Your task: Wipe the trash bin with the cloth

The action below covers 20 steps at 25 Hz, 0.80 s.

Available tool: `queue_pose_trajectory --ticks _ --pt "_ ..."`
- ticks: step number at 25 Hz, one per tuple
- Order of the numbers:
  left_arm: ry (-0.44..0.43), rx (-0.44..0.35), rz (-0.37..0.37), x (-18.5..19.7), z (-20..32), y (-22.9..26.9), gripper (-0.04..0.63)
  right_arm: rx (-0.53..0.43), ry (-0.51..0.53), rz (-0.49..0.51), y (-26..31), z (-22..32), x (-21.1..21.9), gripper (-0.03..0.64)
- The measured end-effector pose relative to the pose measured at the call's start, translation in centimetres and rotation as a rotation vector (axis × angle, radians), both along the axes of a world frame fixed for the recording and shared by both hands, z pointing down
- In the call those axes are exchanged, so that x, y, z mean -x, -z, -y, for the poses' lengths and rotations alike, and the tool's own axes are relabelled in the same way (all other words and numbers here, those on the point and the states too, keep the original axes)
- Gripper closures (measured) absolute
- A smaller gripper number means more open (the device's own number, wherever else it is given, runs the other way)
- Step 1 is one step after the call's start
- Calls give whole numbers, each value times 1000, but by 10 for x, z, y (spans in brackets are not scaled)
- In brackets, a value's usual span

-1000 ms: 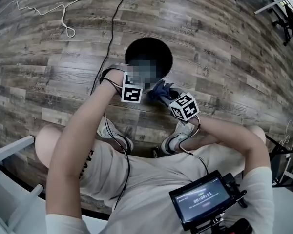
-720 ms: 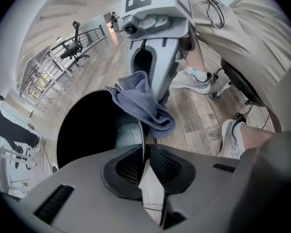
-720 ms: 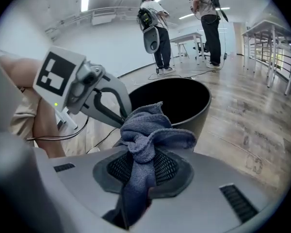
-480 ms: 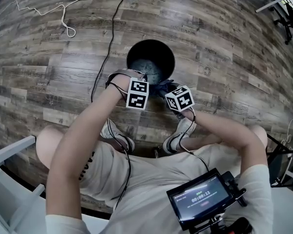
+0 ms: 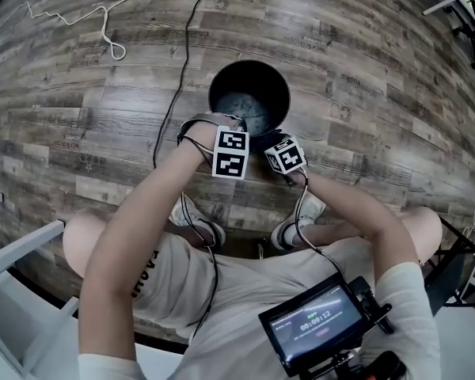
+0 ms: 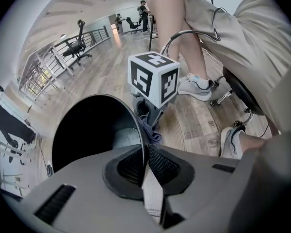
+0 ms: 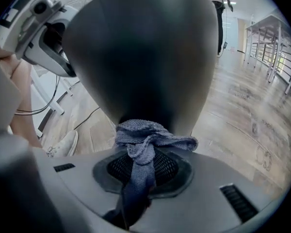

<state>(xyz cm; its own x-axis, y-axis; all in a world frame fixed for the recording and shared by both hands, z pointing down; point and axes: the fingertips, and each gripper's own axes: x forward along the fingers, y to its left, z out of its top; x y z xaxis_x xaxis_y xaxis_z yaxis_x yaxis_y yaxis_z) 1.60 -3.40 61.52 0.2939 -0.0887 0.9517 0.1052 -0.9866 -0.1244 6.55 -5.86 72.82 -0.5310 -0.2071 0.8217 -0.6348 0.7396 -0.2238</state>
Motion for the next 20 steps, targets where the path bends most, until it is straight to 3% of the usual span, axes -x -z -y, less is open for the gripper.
queue_pose_trajectory --ticks 6,11,15,20 --pt "8 15 -1 1 1 1 560 14 14 -66 -44 2 0 534" --pt "49 27 -11 -3 3 1 561 120 -97 -83 -77 8 -2 535" --pt "121 29 -23 -7 8 2 561 207 -176 -29 -84 9 -5 534" --pt "170 45 -77 -8 9 6 560 174 -90 -26 -62 -2 -5 534"
